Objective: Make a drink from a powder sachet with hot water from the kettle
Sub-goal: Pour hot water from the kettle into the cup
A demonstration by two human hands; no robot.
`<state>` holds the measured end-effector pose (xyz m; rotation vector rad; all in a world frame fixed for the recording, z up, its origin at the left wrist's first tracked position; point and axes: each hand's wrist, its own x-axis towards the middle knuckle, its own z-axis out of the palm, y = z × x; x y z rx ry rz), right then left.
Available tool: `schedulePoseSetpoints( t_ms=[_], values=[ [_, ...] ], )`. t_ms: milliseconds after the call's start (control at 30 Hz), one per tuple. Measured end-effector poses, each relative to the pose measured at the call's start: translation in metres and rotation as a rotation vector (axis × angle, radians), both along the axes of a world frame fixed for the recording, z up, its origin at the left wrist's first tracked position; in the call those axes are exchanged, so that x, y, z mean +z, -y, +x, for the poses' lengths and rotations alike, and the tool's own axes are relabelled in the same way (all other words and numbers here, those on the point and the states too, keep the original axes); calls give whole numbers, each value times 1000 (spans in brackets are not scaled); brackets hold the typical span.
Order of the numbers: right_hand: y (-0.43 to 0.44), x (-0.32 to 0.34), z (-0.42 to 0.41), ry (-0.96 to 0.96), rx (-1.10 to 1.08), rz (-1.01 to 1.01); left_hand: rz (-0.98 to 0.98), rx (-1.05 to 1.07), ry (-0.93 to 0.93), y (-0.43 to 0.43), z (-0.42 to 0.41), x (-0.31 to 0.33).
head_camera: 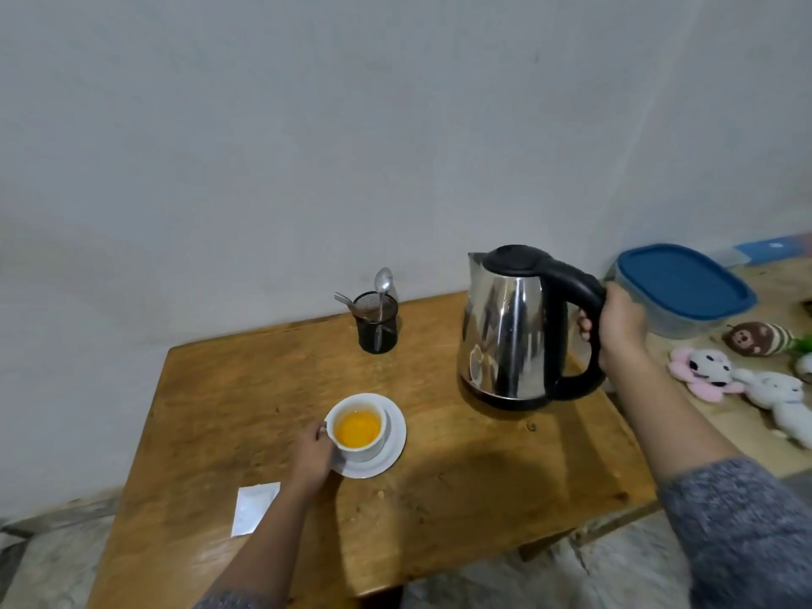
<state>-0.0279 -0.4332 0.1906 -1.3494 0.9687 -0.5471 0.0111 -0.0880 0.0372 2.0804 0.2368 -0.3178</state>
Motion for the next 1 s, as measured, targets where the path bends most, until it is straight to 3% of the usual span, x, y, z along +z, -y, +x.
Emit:
schedulePoseSetpoints(
  t_ms=[200,433,700,1000],
  values=[
    [-10,-21,5,45,-250,-91,-6,25,13,-1,2,-10],
    [-7,-47,9,114,-355,-13,-30,90,15,3,2,-19],
    [9,-72,22,123,-358,-35,-71,118,28,5,0,-19],
    [29,-77,31,123,-212,-5,-86,152,42,6,-1,-24]
  ],
)
